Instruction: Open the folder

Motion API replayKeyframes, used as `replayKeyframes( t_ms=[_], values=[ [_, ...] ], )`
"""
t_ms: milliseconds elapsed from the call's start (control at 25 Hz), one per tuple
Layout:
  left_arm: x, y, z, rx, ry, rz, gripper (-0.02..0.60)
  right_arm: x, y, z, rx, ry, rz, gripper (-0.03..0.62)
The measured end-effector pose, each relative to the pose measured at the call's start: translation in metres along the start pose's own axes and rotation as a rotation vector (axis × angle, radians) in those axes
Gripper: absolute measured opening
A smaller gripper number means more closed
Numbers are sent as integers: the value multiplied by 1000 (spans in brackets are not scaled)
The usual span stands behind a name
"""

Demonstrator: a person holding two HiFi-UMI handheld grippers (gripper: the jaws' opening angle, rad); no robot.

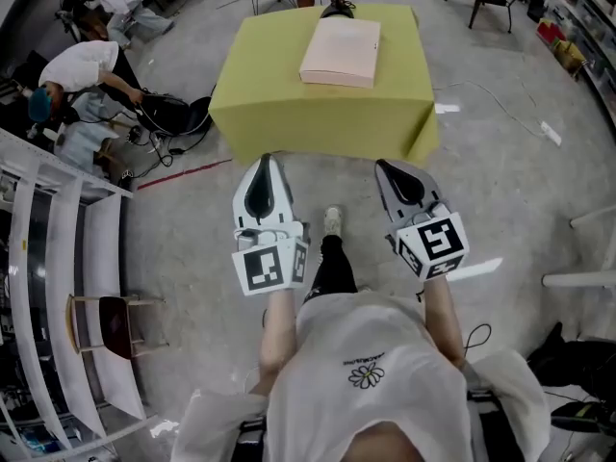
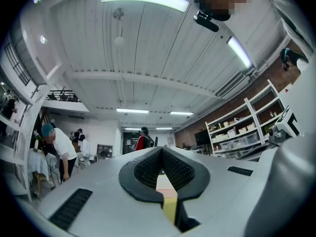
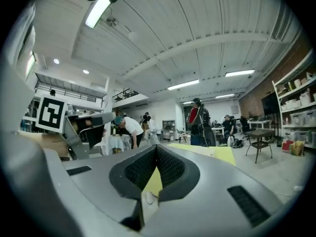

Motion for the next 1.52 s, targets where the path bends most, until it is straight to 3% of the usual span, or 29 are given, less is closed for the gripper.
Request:
replayKeyframes(
  t_ms=[200, 440, 760, 1160, 1280, 1520],
  values=[
    [-23, -18, 46, -18, -12, -36, 15, -14, 20, 30, 6, 0, 36, 12],
    [-45, -44, 115, -49, -1, -30, 15, -23, 54, 86, -109, -53, -20, 12],
    [-53, -94, 262, -112, 6, -8, 15, -13, 124, 211, -210, -61, -37, 12],
    [-62, -160, 420, -221, 77, 9, 15, -5, 191, 377, -286, -62, -69, 12],
    [-71, -172, 451, -225, 58, -56, 15, -10, 201, 404, -301, -77, -64, 12],
    [-96, -172, 472, -294, 14, -64, 15, -26, 213, 415, -338, -105, 11, 12]
  ],
)
Point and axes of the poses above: the fingertips, and each gripper's own axes: z forward along the fingers, y to its right, x out of its top, the point moved 7 cm from there along -z, backward along the fingers, and after that the axes turned 12 degrees about -z, right-handed, at the moved point
